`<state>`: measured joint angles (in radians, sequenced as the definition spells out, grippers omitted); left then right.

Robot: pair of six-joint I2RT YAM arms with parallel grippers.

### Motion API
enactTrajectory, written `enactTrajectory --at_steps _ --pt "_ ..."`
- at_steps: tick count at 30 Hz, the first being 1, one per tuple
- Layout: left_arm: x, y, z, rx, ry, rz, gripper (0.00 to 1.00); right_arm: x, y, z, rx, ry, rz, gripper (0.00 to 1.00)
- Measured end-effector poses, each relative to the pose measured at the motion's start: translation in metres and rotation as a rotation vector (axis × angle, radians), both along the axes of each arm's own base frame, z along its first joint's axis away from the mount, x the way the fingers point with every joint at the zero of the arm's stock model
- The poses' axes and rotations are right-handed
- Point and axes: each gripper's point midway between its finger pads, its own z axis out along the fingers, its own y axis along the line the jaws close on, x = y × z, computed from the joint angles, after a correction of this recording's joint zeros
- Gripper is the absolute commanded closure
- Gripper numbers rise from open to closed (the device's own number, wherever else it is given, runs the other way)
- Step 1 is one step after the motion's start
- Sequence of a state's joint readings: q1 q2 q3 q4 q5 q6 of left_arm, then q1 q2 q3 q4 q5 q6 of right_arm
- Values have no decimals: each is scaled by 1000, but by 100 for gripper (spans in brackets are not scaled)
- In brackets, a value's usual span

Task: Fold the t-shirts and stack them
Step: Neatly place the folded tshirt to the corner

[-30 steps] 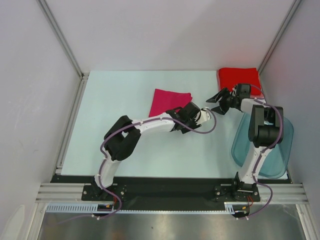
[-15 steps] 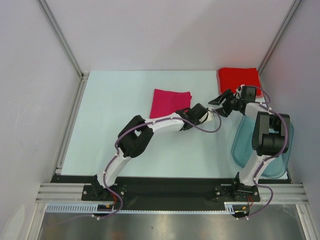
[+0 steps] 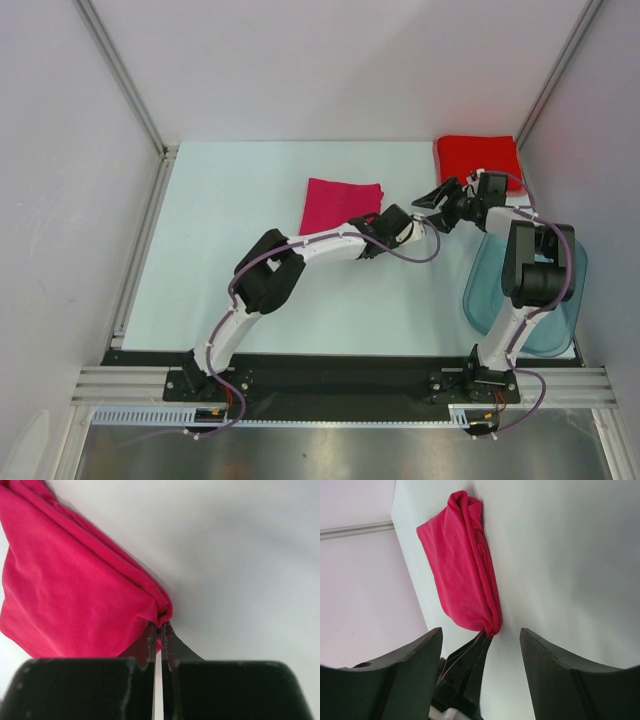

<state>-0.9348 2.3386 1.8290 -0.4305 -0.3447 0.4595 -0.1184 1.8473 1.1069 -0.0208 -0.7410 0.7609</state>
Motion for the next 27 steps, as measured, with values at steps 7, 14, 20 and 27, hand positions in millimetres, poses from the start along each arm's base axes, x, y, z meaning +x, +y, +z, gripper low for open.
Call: enactTrajectory --at_steps 7,14,20,27 --pt "1 19 20 -66 41 22 100 12 22 -32 73 58 22 29" --pt "6 28 47 -139 44 38 100 35 54 -31 92 35 77 29" --pt "8 30 61 -174 40 44 100 39 87 -30 88 19 137 29" --pt "7 29 70 -200 41 49 100 42 114 -53 70 56 168 34"
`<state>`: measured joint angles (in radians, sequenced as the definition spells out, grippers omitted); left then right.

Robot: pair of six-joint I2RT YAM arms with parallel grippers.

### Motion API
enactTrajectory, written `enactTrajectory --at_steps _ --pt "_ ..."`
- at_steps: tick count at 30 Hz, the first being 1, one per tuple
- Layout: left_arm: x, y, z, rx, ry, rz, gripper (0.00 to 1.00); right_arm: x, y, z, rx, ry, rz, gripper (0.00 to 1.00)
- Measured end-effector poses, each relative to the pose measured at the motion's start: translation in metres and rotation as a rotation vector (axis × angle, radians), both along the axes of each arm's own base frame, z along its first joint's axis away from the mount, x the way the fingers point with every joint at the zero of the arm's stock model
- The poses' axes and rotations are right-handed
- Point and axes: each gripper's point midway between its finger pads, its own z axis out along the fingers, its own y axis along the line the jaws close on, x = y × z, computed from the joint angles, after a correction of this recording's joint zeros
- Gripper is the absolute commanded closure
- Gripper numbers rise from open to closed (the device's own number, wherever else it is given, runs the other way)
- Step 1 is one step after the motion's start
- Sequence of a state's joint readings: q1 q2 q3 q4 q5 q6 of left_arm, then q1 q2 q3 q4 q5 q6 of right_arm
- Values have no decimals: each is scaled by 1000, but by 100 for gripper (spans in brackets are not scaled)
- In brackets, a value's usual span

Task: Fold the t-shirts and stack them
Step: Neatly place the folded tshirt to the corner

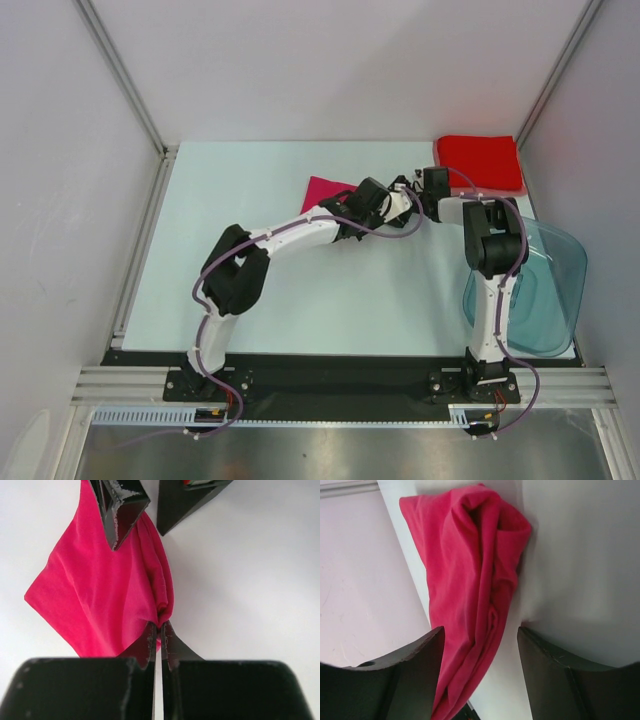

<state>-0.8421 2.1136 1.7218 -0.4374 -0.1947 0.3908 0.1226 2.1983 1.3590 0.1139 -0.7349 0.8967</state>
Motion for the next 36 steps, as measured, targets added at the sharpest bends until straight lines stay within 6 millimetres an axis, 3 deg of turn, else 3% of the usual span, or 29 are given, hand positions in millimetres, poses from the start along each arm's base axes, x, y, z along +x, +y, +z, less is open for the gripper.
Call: enactTrajectory --at_steps 9,11,18,21,22,23,25,31,33,36 --pt "-7 3 7 -16 11 -5 100 22 6 -6 -33 -26 -20 45" --pt "-7 3 9 -19 9 -6 100 28 6 -7 -45 -38 -25 53" --pt "-12 2 14 -50 24 -5 100 46 8 -10 -106 -58 -44 58" --pt "-14 0 14 -60 32 -4 100 53 8 -13 -142 -68 -38 83" --pt "-14 0 14 -63 35 -4 88 55 8 -15 -157 -70 -31 95" --pt "-15 -1 14 -66 38 -5 74 55 9 -17 -174 -72 -21 100" --pt "-19 -4 13 -88 61 -1 62 55 9 -19 -223 -79 -1 100" --pt "-46 1 21 -197 153 33 58 63 0 -1 -451 -181 104 100" --pt "-59 12 35 -260 187 67 57 62 -7 3 -545 -217 138 100" --pt "-61 38 62 -351 196 141 57 50 -22 5 -673 -224 195 100"
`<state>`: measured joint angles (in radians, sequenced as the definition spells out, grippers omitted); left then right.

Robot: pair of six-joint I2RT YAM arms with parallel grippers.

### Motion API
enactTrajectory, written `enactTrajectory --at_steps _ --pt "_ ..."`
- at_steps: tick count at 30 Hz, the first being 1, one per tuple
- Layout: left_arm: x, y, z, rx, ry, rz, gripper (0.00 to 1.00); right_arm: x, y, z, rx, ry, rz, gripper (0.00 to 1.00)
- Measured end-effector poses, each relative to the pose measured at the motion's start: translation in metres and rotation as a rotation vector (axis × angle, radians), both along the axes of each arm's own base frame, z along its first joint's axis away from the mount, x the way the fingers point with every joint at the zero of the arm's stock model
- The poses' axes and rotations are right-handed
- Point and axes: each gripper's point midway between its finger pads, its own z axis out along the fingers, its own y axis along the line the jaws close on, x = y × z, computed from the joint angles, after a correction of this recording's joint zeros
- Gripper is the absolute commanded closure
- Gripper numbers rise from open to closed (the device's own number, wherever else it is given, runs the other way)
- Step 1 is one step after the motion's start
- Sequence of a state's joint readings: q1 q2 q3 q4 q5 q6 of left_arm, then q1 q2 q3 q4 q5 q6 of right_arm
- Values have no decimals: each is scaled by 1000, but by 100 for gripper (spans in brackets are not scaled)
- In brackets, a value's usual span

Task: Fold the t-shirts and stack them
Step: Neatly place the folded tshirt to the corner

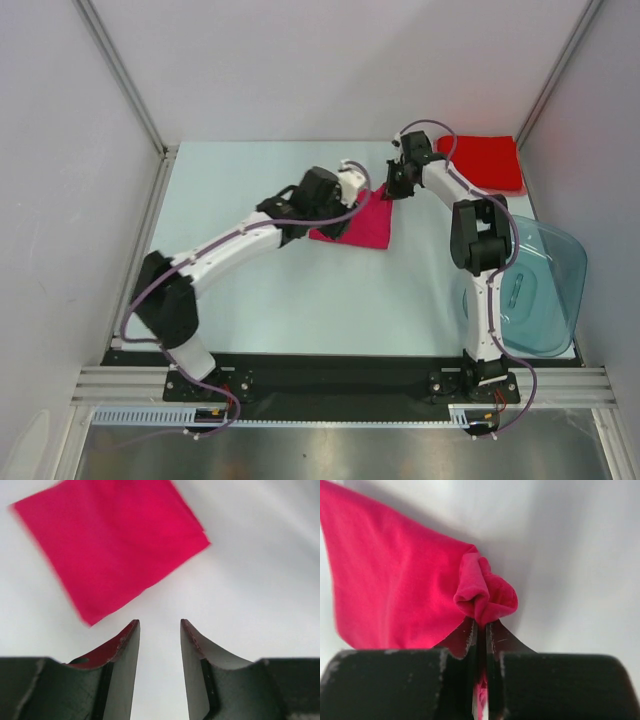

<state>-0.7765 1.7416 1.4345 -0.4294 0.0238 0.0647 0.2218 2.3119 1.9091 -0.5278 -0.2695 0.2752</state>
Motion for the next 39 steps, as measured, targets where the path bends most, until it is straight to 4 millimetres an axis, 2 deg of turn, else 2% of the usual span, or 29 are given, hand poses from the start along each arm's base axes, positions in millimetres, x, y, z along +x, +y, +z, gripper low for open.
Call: enactTrajectory --at_steps 3,6,9,12,16,18,19,21,24,28,39 --pt "2 30 37 -103 -22 92 57 -11 -21 6 -128 -3 46 100" --pt "-10 57 55 -182 -26 146 58 -19 -42 14 -238 -5 87 100" --pt "-35 65 52 -222 16 136 58 -15 -64 33 -328 -22 101 100" --pt "-52 70 38 -230 68 128 58 -3 -85 69 -387 -72 98 100" --pt "-67 73 22 -224 140 118 58 27 -114 138 -454 -216 48 100" --pt "-69 74 21 -228 155 113 58 33 -129 162 -478 -270 21 100" --pt "-69 74 21 -232 160 110 58 34 -134 167 -485 -281 13 100" --pt "-69 75 22 -241 168 107 59 35 -147 170 -503 -286 -2 100" --pt "-68 78 21 -247 180 110 59 36 -159 164 -528 -277 0 100" --pt "-65 84 16 -246 198 123 59 42 -161 164 -550 -302 22 100" --pt "-59 85 -17 -206 298 140 60 66 -179 193 -547 -430 -18 100"
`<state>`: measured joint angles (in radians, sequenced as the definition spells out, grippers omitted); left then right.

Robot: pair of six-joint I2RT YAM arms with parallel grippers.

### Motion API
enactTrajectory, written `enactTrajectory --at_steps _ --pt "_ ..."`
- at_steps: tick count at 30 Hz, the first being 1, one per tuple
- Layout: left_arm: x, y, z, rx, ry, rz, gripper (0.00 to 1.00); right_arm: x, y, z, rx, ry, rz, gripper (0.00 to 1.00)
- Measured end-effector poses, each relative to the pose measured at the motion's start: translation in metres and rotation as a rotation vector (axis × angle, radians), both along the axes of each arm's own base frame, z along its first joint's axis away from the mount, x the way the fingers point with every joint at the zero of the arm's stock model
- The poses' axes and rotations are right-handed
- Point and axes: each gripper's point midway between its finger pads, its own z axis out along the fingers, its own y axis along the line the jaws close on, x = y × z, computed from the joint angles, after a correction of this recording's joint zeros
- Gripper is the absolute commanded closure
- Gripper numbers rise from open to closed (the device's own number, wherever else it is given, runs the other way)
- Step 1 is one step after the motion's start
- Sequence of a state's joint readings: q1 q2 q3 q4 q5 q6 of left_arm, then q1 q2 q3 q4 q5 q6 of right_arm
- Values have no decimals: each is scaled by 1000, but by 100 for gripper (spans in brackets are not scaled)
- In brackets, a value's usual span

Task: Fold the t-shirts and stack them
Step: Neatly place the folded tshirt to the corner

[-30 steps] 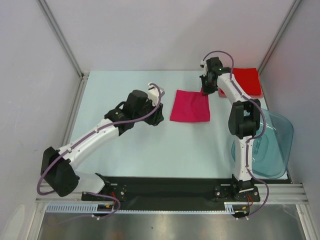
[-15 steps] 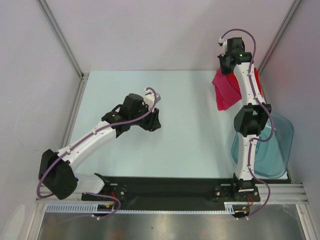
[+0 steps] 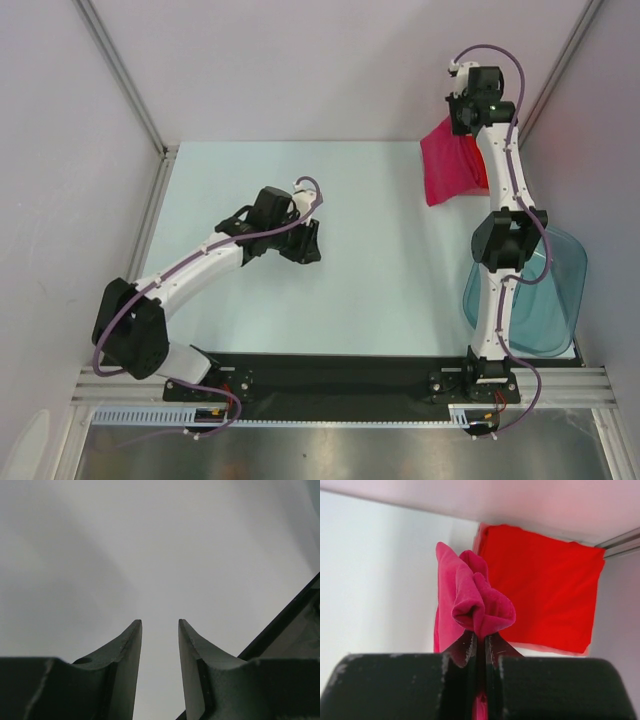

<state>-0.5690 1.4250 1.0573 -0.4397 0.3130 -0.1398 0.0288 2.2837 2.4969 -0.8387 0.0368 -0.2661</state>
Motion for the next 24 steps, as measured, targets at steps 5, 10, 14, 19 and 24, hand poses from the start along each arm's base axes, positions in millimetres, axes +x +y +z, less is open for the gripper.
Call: enactTrajectory --at_steps 5,10,14,19,24 --pt "0 -2 -2 1 15 -5 60 6 -6 21 1 -64 2 100" --pt "0 -1 -1 2 17 -6 60 7 -3 21 7 -64 33 100" --pt "0 0 -2 4 20 -3 60 7 -2 22 8 -65 43 100" --pt "0 0 -1 -1 23 -4 60 8 -3 23 -8 -72 53 100" --pt "0 0 -1 -1 24 -3 60 8 -4 23 -19 -72 59 100"
